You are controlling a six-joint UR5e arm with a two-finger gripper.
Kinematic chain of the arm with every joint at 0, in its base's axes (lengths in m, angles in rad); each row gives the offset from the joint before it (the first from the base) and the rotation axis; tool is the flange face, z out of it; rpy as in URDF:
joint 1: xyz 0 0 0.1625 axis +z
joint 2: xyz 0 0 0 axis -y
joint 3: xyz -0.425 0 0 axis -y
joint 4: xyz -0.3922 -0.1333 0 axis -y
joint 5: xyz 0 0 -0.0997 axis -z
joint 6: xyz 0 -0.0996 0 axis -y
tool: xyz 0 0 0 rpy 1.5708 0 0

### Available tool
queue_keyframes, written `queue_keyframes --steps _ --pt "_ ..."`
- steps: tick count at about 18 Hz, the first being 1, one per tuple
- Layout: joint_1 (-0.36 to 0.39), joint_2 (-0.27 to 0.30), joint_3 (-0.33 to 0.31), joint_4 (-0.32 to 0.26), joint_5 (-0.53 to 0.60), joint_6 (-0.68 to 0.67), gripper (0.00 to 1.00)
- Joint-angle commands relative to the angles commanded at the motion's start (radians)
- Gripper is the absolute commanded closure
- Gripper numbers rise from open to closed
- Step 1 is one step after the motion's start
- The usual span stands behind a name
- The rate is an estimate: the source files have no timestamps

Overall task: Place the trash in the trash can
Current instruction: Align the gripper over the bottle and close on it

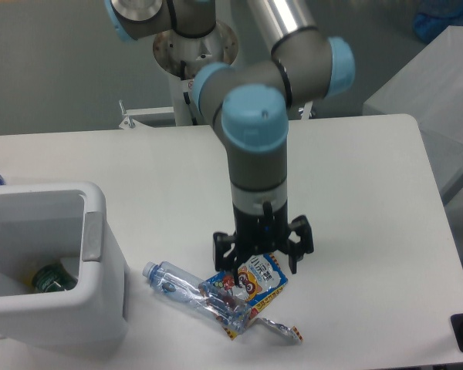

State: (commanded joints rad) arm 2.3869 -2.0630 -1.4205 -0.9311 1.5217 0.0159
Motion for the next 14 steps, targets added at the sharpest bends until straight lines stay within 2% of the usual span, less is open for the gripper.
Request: queue_keyframes --steps 4,9,11,14 --pt "-0.003 -0.057 0.003 0.029 0.002 -0.204 0.0" --pt "-0.032 -0.136 0.049 0.035 0.043 -0.315 0.0" --pt "-0.055 -0.182 0.087 0.035 0.113 -0.384 0.0" --pt "-0.09 -0.218 0.08 0.043 0.156 -0.412 0.0"
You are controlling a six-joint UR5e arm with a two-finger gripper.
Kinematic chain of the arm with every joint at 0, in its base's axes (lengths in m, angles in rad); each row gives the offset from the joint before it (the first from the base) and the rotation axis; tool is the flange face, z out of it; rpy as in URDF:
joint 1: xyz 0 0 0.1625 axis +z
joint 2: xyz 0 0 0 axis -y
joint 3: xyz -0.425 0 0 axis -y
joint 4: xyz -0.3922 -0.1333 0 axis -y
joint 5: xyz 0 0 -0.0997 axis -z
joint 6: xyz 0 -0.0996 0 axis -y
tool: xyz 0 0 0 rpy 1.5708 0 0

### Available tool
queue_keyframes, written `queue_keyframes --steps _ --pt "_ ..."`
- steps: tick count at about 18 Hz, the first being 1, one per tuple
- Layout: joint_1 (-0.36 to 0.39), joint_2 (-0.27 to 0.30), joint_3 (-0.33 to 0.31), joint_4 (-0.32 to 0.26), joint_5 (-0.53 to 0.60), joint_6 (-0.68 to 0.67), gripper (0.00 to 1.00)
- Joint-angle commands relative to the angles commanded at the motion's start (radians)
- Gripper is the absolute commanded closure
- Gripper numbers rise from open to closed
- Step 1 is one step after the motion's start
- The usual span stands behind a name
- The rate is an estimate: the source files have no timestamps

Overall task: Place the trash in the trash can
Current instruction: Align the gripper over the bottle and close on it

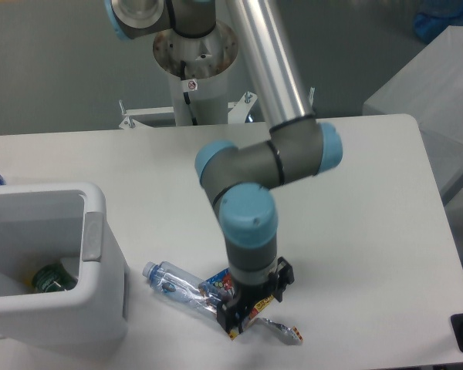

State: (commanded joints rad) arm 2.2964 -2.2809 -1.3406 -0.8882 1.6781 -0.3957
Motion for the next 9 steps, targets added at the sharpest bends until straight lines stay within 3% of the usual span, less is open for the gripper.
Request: queue_keyframes --steps 9 --pt "-0.018 -0.005 -0.023 0.0 0.003 -0.02 0.0"
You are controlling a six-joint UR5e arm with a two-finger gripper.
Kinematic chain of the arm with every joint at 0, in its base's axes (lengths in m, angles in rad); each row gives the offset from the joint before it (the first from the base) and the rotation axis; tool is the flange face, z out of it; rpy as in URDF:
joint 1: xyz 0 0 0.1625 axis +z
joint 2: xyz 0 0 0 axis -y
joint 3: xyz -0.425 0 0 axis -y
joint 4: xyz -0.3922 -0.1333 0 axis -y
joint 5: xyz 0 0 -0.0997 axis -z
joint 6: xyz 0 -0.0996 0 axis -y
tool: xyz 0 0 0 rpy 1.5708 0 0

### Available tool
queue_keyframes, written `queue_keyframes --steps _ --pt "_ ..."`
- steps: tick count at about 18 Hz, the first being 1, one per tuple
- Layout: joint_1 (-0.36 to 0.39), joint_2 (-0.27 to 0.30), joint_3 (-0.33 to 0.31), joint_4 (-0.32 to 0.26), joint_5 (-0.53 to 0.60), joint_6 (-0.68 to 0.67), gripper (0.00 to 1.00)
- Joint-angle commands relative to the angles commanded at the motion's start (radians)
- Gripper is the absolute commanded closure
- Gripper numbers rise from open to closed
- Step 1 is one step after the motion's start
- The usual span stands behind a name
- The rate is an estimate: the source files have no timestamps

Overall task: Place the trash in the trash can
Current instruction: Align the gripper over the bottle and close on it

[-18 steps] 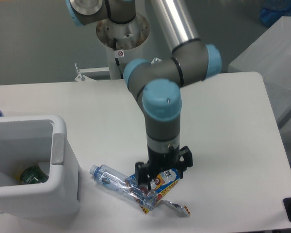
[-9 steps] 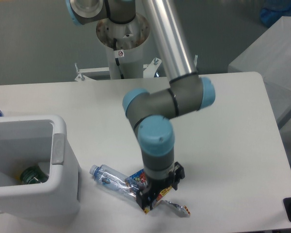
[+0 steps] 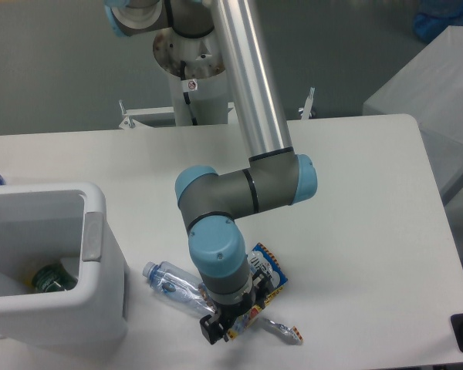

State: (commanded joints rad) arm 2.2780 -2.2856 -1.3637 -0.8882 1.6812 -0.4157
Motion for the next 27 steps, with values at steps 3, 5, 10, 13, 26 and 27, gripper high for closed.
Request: queue_keyframes --steps 3,5,10,13,26,27 --pt "-0.011 0.001 -0.008 -0.002 0.002 -0.02 0.0" --pt "-0.014 0.0 -0.023 0.0 0.003 -0.02 0.0" --pt "-0.015 -0.003 -0.029 0.0 0.021 -0.023 0.0" --pt "-0.017 -0.008 -0.029 0.0 0.021 -0.023 0.0" --pt "-0.028 -0.025 -0.026 0.011 0.034 -0.02 0.28" --pt "-0.028 -0.023 -0.026 0.012 0.034 -0.018 0.29"
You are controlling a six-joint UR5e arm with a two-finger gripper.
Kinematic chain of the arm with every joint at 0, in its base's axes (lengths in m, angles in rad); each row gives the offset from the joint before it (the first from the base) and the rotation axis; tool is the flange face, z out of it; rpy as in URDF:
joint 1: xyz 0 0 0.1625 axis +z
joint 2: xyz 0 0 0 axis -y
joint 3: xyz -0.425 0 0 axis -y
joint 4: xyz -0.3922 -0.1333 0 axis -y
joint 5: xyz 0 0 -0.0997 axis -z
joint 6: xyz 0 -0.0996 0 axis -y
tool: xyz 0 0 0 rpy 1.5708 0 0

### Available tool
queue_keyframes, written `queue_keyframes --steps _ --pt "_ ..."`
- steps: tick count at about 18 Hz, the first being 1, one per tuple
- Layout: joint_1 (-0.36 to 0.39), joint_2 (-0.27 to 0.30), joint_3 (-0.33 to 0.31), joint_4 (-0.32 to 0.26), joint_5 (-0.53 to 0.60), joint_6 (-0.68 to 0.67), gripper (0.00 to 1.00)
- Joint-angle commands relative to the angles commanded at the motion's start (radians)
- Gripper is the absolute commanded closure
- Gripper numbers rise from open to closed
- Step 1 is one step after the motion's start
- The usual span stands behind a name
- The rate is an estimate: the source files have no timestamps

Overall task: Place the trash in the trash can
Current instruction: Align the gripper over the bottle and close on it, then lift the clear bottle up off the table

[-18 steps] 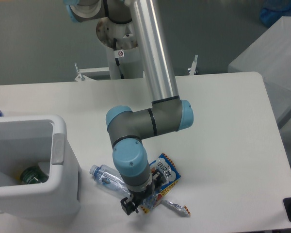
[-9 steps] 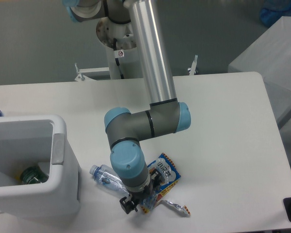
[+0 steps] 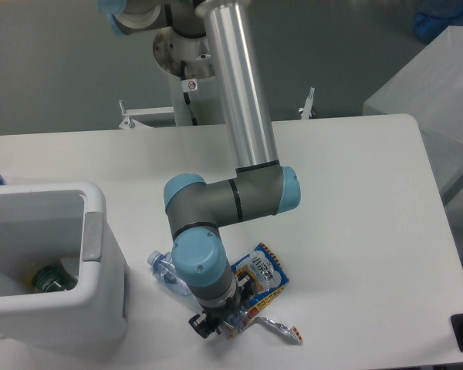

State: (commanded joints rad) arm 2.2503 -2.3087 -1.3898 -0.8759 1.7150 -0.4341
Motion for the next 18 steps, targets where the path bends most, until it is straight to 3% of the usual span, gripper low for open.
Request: queue_keyframes --steps 6,8,18 --pt "0.0 0.005 0.006 0.005 0.009 0.009 0.3" --pt "0.0 0.003 0.009 0.005 0.009 0.014 0.37" --pt "-0.003 0.024 0.028 0.011 0.011 0.118 0.36"
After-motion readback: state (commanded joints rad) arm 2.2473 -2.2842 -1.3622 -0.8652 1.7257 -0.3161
